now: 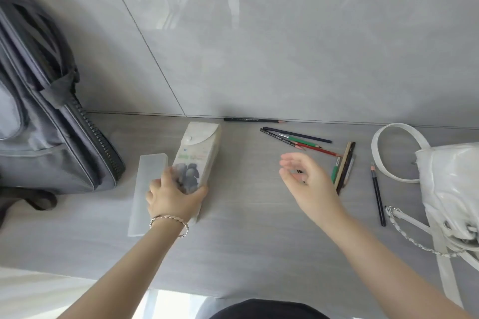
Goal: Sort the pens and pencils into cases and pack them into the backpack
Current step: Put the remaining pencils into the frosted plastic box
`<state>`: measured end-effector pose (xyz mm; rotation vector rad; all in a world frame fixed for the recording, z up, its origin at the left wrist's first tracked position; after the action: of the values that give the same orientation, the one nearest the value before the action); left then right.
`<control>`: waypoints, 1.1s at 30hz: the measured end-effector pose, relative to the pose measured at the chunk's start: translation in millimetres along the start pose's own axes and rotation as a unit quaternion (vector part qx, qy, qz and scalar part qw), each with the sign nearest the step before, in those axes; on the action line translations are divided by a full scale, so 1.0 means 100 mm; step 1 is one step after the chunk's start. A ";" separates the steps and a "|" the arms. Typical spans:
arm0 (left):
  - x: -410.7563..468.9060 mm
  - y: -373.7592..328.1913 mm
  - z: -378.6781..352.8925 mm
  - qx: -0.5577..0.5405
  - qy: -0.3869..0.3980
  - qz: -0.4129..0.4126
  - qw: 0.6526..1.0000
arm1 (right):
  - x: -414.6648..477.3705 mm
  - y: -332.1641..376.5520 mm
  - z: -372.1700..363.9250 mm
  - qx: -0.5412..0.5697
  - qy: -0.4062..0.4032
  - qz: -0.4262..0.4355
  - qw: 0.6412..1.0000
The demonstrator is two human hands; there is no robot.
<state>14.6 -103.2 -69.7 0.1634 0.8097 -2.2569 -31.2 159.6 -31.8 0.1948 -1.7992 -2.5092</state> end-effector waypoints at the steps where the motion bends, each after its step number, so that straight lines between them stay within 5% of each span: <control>1: 0.07 0.04 0.01 0.003 -0.010 0.018 1.000 | -0.01 -0.02 -0.05 -0.005 0.017 -0.005 1.000; 10: 0.53 0.60 0.32 -0.025 -0.036 0.052 0.998 | -0.19 -0.15 -0.21 -0.036 0.090 -0.032 0.995; 16: 0.54 0.84 0.30 0.016 0.088 0.043 0.995 | -0.25 -0.19 -0.28 -0.056 0.116 -0.048 0.990; 21: 0.58 0.69 0.33 0.202 0.102 0.014 0.974 | -0.24 -0.16 -0.41 -0.075 0.154 -0.049 0.984; 27: 0.67 0.70 0.44 0.059 0.006 0.098 0.993 | -0.28 -0.15 -0.37 -0.086 0.168 -0.048 0.981; 30: 0.49 0.35 0.63 -0.042 -0.048 0.030 0.998 | -0.29 -0.19 -0.25 -0.073 0.134 -0.061 0.987; 33: 0.13 -0.17 0.66 -0.105 0.028 -0.083 0.991 | -0.29 -0.14 -0.22 -0.052 0.106 -0.061 0.991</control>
<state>1.2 -141.3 -12.8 0.0635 1.1199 -2.3097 1.2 146.3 -49.6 0.5590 -1.6173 -2.5404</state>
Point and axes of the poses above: each hand's wrist, its own x-axis towards the middle knuckle, its own z-axis out of the back of the hand, y = z × x, the point moved 6 cm from there along x, towards the middle knuckle, and after that the axes turned 2 degrees about y, right-handed, at the moved point
